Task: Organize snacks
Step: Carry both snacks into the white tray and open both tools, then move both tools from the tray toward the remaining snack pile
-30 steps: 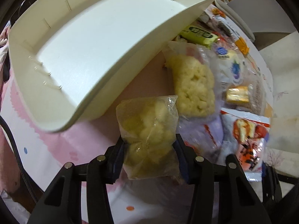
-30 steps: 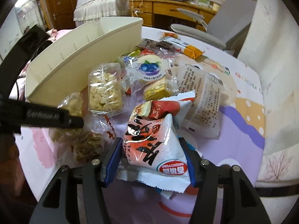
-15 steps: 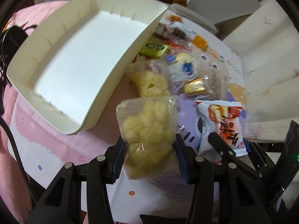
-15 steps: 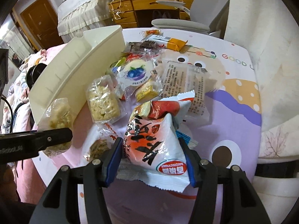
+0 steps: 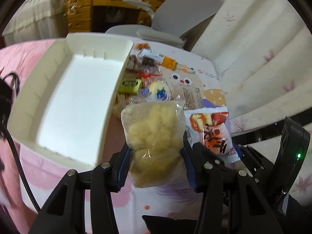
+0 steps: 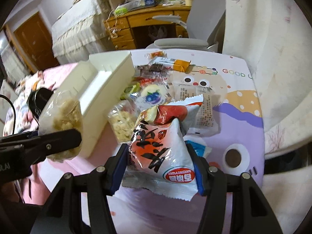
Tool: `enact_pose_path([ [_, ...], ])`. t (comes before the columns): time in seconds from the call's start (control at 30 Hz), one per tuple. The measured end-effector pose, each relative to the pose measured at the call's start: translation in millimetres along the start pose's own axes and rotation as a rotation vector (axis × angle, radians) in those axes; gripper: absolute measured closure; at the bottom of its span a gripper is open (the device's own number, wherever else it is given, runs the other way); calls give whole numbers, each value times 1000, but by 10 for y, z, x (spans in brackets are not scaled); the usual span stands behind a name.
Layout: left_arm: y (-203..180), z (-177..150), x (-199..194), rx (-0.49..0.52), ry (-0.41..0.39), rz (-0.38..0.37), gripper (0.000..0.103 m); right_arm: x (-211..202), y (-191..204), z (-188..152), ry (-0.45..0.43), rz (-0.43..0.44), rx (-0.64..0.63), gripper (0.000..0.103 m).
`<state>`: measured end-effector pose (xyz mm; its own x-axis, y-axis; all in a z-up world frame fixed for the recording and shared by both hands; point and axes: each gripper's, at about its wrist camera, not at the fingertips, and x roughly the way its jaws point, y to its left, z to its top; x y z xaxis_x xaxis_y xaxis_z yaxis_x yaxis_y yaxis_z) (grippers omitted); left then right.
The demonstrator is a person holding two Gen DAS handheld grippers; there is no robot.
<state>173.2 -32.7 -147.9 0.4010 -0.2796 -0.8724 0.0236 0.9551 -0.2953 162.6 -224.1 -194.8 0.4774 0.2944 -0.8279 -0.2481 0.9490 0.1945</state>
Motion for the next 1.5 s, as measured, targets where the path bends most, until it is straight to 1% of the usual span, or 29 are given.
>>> enact_pose_path([
  [0.1,166,98,-105,61,12,-20,55,-50,155,-28,-20,-42,70,45],
  [0.13,223,113,-135,79,14,-29,55,-79,237,-45,-38,-60,105,45],
  [0.27,488,160,-274,144,25,-48,55,-142,509,-74,-90,-95,178,45],
  [0.47,959,290,-470,206,2,-60,55,-229,976,-97,-198,-99,248,45],
  [0.6,1242,381,-575,254,-17,-46,55,-246,1253,-77,-255,-101,262,45],
  [0.67,1376,416,-625,281,-21,-67,55,-246,1396,-62,-282,-105,262,45],
  [0.83,1732,511,-690,300,-18,-78,55,-190,1765,2,-307,-98,237,45],
  [0.93,1916,575,-687,285,-9,-92,55,-155,1931,29,-321,-86,219,45],
  [0.97,1983,590,-686,279,-7,-90,55,-130,1998,49,-325,-82,214,45],
  [1.1,2176,624,-661,268,-22,-43,55,-59,2179,78,-328,-64,191,44],
  [1.13,2222,631,-657,251,-20,-36,53,-38,2228,84,-325,-59,183,44],
  [1.2,2303,646,-656,212,-19,-27,43,-10,2287,95,-308,-56,172,43],
  [1.23,2329,649,-664,198,-22,-23,33,16,2310,107,-294,-56,166,42],
  [1.27,2349,649,-674,190,-27,-19,30,39,2329,112,-281,-58,164,39],
  [1.33,2374,658,-701,200,-42,-12,29,72,2352,109,-266,-55,163,38],
  [1.37,2373,654,-705,206,-44,-3,27,89,2354,97,-258,-50,166,38],
  [1.43,2354,633,-700,216,-41,14,25,108,2350,76,-243,-43,173,38],
  [1.5,2326,604,-682,219,-36,18,25,121,2334,52,-229,-37,182,38],
])
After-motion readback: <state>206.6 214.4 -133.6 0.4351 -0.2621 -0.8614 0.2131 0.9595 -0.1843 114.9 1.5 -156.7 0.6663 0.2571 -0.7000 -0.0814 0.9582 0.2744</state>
